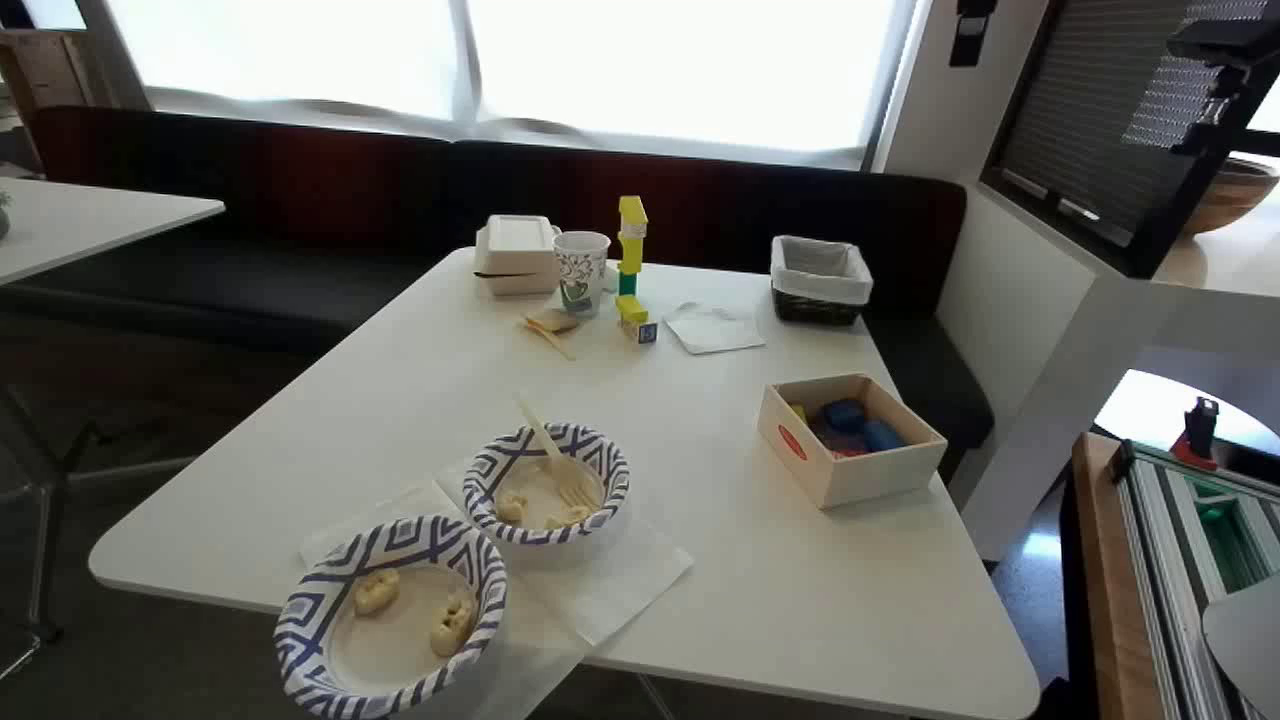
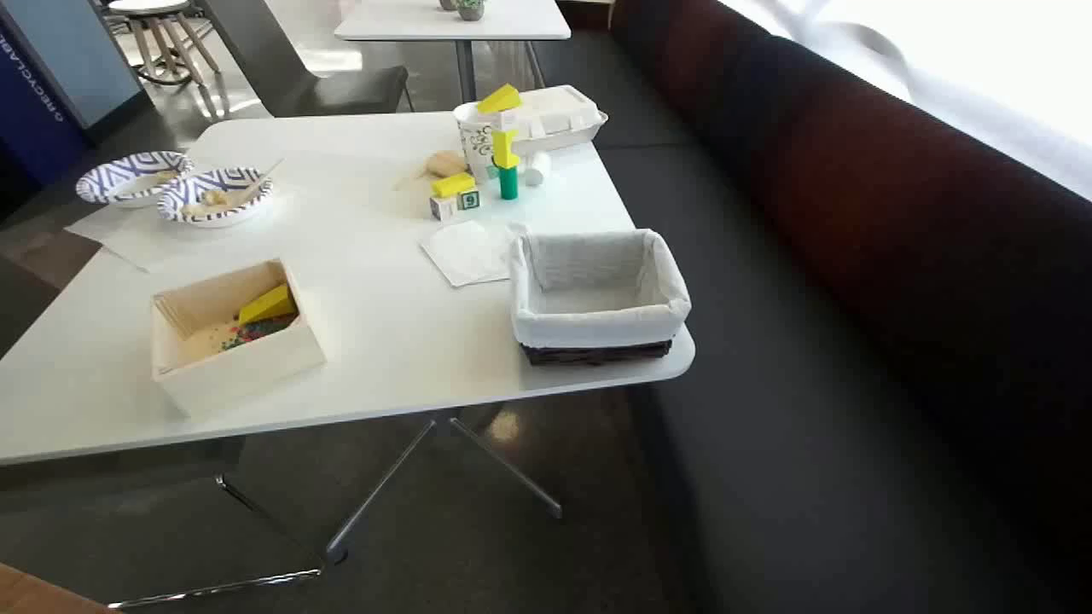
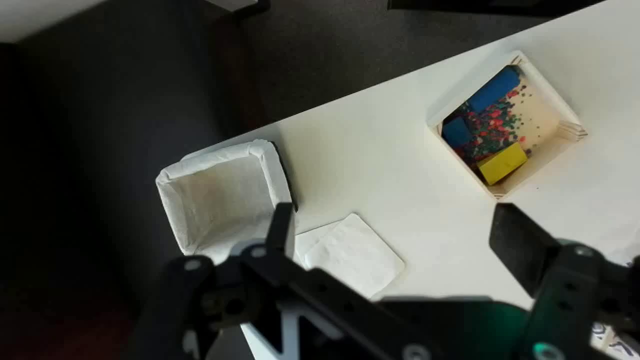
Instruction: Move the two bowls and the napkin they are on to the center of the table
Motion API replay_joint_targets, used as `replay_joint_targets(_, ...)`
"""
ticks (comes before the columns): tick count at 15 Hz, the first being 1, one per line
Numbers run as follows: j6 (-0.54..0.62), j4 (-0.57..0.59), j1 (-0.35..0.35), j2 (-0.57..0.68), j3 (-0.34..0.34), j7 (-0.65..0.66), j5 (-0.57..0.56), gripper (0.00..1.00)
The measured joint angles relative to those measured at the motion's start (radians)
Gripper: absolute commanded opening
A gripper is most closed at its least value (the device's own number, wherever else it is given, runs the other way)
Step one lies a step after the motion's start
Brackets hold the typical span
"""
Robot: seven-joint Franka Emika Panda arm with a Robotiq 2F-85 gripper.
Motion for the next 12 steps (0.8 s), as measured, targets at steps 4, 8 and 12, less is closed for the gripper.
replay_joint_targets(4,0.000,0.000,0.000,0.000,0.000,0.000,0.000,1.00)
replay_joint_targets(8,0.000,0.000,0.004,0.000,0.000,-0.001,0.005,1.00)
replay_joint_targets(12,0.002,-0.002,0.094,0.003,0.009,-0.083,0.080,1.00)
